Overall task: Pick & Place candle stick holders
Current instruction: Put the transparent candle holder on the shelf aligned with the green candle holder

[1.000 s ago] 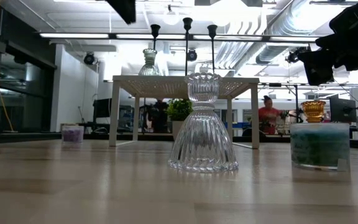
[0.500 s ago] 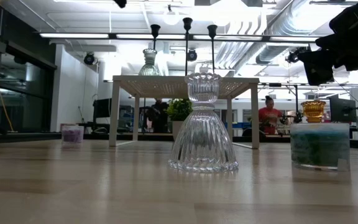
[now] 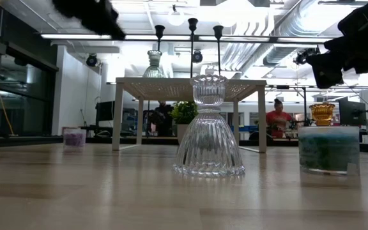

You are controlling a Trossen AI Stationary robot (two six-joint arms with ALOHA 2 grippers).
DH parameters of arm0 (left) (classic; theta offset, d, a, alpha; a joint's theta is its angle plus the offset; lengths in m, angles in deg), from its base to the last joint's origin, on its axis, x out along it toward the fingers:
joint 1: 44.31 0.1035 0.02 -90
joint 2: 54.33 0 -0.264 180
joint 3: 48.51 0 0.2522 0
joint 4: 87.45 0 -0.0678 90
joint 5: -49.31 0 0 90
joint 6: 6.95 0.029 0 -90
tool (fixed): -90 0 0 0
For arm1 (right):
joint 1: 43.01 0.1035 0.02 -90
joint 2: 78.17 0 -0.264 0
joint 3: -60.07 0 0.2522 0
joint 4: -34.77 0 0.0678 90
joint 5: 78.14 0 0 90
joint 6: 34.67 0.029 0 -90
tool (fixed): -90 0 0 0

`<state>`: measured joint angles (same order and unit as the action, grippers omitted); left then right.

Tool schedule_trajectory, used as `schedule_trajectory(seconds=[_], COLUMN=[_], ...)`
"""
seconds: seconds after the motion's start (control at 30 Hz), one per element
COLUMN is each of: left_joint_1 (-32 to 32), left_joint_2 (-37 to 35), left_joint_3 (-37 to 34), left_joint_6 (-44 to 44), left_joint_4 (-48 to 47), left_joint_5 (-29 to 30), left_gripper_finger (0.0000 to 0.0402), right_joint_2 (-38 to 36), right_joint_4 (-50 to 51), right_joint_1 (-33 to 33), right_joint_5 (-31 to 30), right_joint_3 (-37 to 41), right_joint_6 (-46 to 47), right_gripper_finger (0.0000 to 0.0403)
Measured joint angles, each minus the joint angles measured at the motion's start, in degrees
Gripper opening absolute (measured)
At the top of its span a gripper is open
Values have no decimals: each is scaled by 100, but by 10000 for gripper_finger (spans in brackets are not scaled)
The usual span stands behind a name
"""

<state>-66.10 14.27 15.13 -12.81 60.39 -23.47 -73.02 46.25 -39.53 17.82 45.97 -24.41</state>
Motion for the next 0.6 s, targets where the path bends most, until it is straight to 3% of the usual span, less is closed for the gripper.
schedule_trajectory(seconds=[0.1, 0.2, 0.33, 0.6], left_joint_1=[-220, -419, -583, -639], left_joint_2=[185, 687, 1491, 3234], left_joint_3=[-929, -1431, -1487, -840], left_joint_6=[368, -68, -687, -659], left_joint_4=[1866, 3044, 3955, 5464], left_joint_5=[-84, 213, 564, 260], left_gripper_finger=[96, 113, 157, 235], right_joint_2=[8, 30, 63, 110], right_joint_4=[-2, -2, 6, -2], right_joint_1=[0, 2, 2, 2], right_joint_5=[0, 0, 0, 0], right_joint_3=[0, 0, 0, 0], right_joint_6=[-2, -1, 0, -2], right_gripper_finger=[191, 191, 191, 191])
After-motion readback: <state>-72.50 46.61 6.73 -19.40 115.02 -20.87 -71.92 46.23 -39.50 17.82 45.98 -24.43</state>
